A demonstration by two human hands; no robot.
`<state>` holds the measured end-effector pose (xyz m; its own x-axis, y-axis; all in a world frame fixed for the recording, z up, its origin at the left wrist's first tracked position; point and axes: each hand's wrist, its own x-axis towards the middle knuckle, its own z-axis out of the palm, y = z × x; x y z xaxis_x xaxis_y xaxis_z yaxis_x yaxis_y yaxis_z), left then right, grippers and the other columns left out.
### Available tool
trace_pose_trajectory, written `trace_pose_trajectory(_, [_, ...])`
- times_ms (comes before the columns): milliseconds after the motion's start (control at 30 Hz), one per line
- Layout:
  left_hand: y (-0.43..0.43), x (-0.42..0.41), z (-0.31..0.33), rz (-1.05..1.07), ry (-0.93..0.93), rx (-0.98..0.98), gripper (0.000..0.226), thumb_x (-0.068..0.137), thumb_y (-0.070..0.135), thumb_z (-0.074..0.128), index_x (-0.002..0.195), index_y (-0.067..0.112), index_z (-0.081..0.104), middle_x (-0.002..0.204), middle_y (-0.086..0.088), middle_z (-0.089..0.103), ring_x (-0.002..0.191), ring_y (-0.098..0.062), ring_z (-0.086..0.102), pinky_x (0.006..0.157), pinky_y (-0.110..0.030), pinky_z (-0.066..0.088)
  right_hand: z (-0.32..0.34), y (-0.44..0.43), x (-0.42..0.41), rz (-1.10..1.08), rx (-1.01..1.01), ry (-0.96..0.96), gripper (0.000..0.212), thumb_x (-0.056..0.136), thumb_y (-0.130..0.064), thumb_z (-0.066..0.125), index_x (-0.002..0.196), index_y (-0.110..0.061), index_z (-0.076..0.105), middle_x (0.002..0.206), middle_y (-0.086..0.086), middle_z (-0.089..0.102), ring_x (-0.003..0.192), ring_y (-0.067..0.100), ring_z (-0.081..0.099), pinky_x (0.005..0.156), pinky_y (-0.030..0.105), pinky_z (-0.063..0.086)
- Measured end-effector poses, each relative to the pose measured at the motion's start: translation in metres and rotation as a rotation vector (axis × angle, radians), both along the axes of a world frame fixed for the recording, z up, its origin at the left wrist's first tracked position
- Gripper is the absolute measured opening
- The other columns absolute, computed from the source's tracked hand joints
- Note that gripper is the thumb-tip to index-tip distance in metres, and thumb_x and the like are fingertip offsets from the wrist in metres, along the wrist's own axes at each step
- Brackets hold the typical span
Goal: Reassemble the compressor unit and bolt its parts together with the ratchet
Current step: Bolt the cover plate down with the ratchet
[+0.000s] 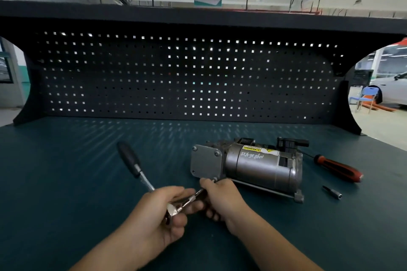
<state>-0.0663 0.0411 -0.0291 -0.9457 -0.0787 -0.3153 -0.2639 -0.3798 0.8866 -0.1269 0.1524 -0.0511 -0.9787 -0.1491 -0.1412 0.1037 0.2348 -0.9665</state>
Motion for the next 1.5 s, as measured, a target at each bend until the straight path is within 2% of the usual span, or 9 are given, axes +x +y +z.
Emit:
trace_pose_trajectory(167, [-0.014, 0.003, -0.014, -0.128, 0.563, -1.373, 0.025, 0.083, 0.033, 0.046, 0.100, 0.022, 0.060, 0.084, 0.003, 0.069, 0.070, -0.014, 0.062, 0.066, -0.030, 0.050, -0.003, 0.002, 0.000, -0.009, -0.072, 0.028, 0.042, 0.094, -0.021, 0.051, 0.055, -0.007, 0.054, 0.034, -0.002, 0.050, 0.026, 0.009, 0.041, 0.031, 0.015, 0.028])
trace_pose_trajectory(267, [-0.013, 0.005, -0.019, -0.132, 0.686, -1.756, 0.036, 0.082, 0.042, 0.043, 0.117, 0.036, 0.048, 0.097, 0.010, 0.065, 0.087, -0.011, 0.061, 0.075, -0.027, 0.049, -0.003, 0.004, 0.001, -0.021, -0.084, 0.032, 0.040, 0.092, -0.022, 0.055, 0.056, -0.006, 0.056, 0.035, -0.001, 0.050, 0.027, 0.008, 0.042, 0.032, 0.016, 0.030])
trace_pose_trajectory(600, [0.000, 0.002, 0.001, 0.030, -0.066, 0.408, 0.030, 0.091, 0.022, 0.050, 0.085, -0.004, 0.064, 0.063, -0.017, 0.063, 0.025, -0.005, 0.030, 0.030, -0.006, 0.026, 0.006, 0.006, -0.003, -0.016, -0.107, -0.084, 0.034, 0.090, -0.019, 0.051, 0.057, -0.011, 0.048, 0.033, -0.005, 0.043, 0.025, 0.007, 0.030, 0.032, 0.013, 0.018])
trace_pose_trajectory(700, [-0.002, 0.002, 0.004, 0.002, -0.011, 0.165, 0.023, 0.091, 0.013, 0.049, 0.084, -0.001, 0.065, 0.062, -0.017, 0.064, 0.025, -0.006, 0.029, 0.031, -0.007, 0.023, 0.005, 0.005, -0.002, 0.004, -0.098, -0.075, 0.035, 0.092, -0.020, 0.047, 0.058, -0.010, 0.050, 0.035, -0.004, 0.045, 0.026, 0.008, 0.032, 0.032, 0.014, 0.021])
trace_pose_trajectory(933, [-0.016, 0.002, -0.017, -0.184, 0.650, -1.617, 0.034, 0.087, 0.027, 0.048, 0.118, 0.039, 0.048, 0.101, 0.018, 0.063, 0.091, -0.004, 0.059, 0.080, -0.026, 0.048, -0.002, 0.005, -0.001, -0.046, -0.051, 0.063, 0.039, 0.089, -0.025, 0.057, 0.054, -0.008, 0.055, 0.038, 0.000, 0.048, 0.027, 0.008, 0.035, 0.031, 0.016, 0.025])
trace_pose_trajectory(1033, [-0.007, 0.005, -0.018, -0.168, 0.638, -1.351, 0.030, 0.082, 0.033, 0.056, 0.112, 0.039, 0.054, 0.098, 0.015, 0.067, 0.086, -0.002, 0.062, 0.079, -0.026, 0.050, -0.001, 0.005, -0.002, -0.042, -0.104, 0.029, 0.042, 0.090, -0.017, 0.056, 0.049, -0.009, 0.051, 0.035, -0.002, 0.044, 0.026, 0.008, 0.033, 0.031, 0.016, 0.022])
trace_pose_trajectory(1300, [-0.010, -0.002, 0.003, 0.035, -0.065, 0.385, 0.021, 0.091, 0.013, 0.049, 0.088, -0.004, 0.060, 0.075, -0.025, 0.068, 0.027, -0.007, 0.041, 0.030, -0.010, 0.035, 0.002, 0.002, -0.003, -0.036, -0.176, -0.059, 0.038, 0.091, -0.020, 0.054, 0.056, -0.009, 0.048, 0.033, -0.005, 0.040, 0.024, 0.007, 0.029, 0.032, 0.013, 0.018])
trace_pose_trajectory(1367, [-0.008, -0.001, 0.005, 0.009, -0.031, 0.279, 0.017, 0.091, 0.010, 0.047, 0.089, -0.002, 0.059, 0.075, -0.024, 0.069, 0.026, -0.006, 0.035, 0.029, -0.009, 0.029, 0.002, 0.003, -0.003, -0.023, -0.161, -0.051, 0.038, 0.092, -0.023, 0.053, 0.057, -0.009, 0.049, 0.033, -0.005, 0.041, 0.025, 0.007, 0.030, 0.032, 0.013, 0.019])
trace_pose_trajectory(1500, [-0.009, 0.002, -0.007, -0.035, 0.299, -0.779, 0.022, 0.089, 0.003, 0.046, 0.101, 0.014, 0.061, 0.076, -0.004, 0.071, 0.040, -0.011, 0.047, 0.042, -0.022, 0.042, 0.000, 0.005, -0.002, -0.043, -0.128, -0.010, 0.035, 0.090, -0.022, 0.055, 0.058, -0.007, 0.052, 0.033, -0.004, 0.042, 0.025, 0.008, 0.031, 0.031, 0.014, 0.021])
